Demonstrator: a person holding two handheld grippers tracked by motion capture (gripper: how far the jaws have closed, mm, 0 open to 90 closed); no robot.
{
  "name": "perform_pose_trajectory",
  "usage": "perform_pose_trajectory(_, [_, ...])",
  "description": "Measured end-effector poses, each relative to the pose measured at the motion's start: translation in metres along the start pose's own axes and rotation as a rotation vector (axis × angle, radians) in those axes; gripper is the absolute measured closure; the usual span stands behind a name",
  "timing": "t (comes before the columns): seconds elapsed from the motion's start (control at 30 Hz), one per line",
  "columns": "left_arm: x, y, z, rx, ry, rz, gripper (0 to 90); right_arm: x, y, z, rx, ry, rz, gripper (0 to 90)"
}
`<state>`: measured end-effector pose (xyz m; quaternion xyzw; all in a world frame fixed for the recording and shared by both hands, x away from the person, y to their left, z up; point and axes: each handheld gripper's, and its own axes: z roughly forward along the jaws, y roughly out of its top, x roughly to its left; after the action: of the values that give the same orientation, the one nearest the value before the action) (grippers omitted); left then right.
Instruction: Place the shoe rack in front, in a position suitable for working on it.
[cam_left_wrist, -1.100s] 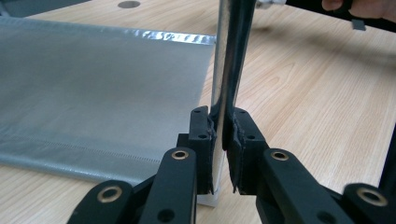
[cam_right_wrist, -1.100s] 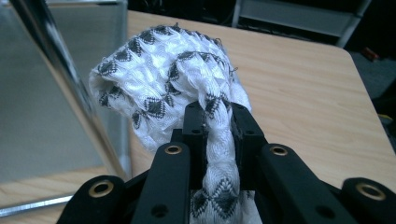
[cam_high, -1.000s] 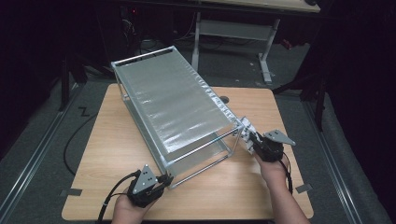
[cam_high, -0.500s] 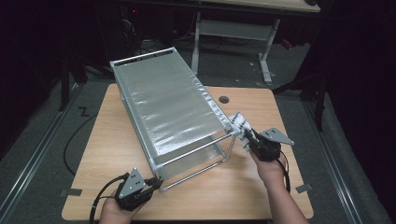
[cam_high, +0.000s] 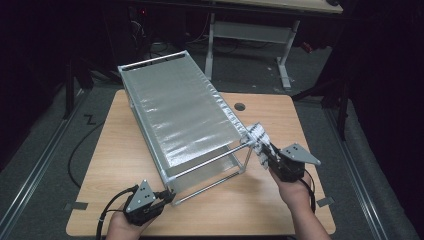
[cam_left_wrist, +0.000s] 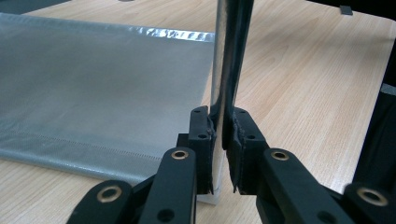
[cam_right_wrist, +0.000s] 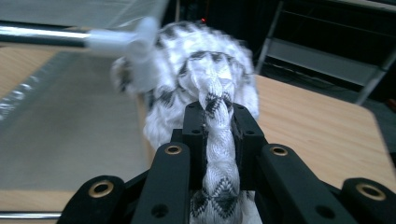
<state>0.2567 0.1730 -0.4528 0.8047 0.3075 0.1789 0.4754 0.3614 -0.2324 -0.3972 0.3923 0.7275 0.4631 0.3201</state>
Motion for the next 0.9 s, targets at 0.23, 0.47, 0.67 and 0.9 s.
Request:
perform_pose_trajectory(0.23, [0.0,0.001,0.001,0.0,-0.006,-0.001,81.0,0.014,-0.018,0.006,0.056,0.073,-0.04,79.1])
perform_pose_trajectory(0.47, [0.001,0.001,0.0,0.003,-0.009,-0.002,80.9,0.01,-0.044,0.032,0.193,0.104,-0.047,79.2])
perform_pose_trajectory(0.67, [0.001,0.001,0.0,0.006,-0.011,0.003,80.9,0.008,-0.072,0.056,0.34,0.14,-0.045,79.2])
perform_pose_trajectory(0.9, [0.001,0.001,0.0,0.008,-0.01,0.0,81.0,0.009,-0.071,0.057,0.337,0.13,-0.053,79.2])
